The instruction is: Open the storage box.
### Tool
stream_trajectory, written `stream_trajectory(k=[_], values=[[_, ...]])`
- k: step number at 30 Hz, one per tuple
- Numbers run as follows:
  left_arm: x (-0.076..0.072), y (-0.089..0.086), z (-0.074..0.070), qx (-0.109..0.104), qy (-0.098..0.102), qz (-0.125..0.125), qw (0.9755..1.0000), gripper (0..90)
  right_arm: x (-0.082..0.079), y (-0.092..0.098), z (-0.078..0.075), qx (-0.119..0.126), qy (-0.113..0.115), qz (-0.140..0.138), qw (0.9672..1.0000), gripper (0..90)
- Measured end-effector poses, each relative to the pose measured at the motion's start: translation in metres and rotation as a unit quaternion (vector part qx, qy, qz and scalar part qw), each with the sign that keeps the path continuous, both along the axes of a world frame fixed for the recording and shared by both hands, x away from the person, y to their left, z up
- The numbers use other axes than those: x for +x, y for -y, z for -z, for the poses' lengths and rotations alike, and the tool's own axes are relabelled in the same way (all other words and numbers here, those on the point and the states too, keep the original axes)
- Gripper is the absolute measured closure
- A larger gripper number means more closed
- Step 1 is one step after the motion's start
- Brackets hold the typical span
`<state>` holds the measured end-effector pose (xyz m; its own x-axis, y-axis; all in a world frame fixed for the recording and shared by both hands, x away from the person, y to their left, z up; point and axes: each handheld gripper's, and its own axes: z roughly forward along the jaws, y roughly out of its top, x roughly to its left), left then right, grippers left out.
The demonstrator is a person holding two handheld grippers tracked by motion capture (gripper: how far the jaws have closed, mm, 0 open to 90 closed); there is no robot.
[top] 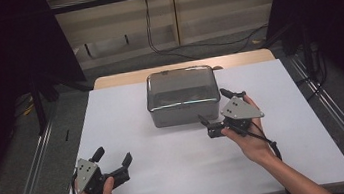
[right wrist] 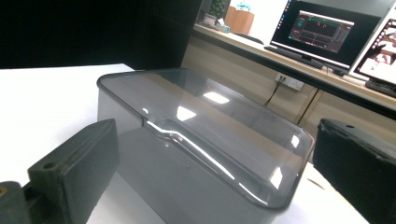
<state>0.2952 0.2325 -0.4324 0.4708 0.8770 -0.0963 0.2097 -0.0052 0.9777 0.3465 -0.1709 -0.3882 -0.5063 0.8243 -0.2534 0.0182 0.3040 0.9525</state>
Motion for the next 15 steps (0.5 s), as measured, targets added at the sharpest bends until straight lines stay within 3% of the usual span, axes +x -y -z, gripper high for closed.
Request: stream_trajectory(k=[6, 9, 13, 15], values=[[0.0, 0.0, 0.0, 0.0, 0.001, 0.001, 1.0, 3.0, 0.005, -0.012, 0.002, -0.067, 0.039, -0.008, 0.997, 1.2], [0.0, 0.0, 0.0, 0.0, 0.0, -0.002, 1.0, 3.1, 0.006, -0.015, 0.002, -0.082, 0.049, -0.007, 0.9954, 1.1], [0.001, -0.001, 0.0, 0.001, -0.004, -0.003, 1.0, 3.4, 0.01, -0.021, 0.0, -0.112, 0.077, 0.005, 0.9907, 0.3], [0.001, -0.001, 0.0, 0.002, -0.004, -0.003, 1.0, 3.4, 0.011, -0.023, -0.001, -0.124, 0.08, 0.01, 0.9891, 0.0]])
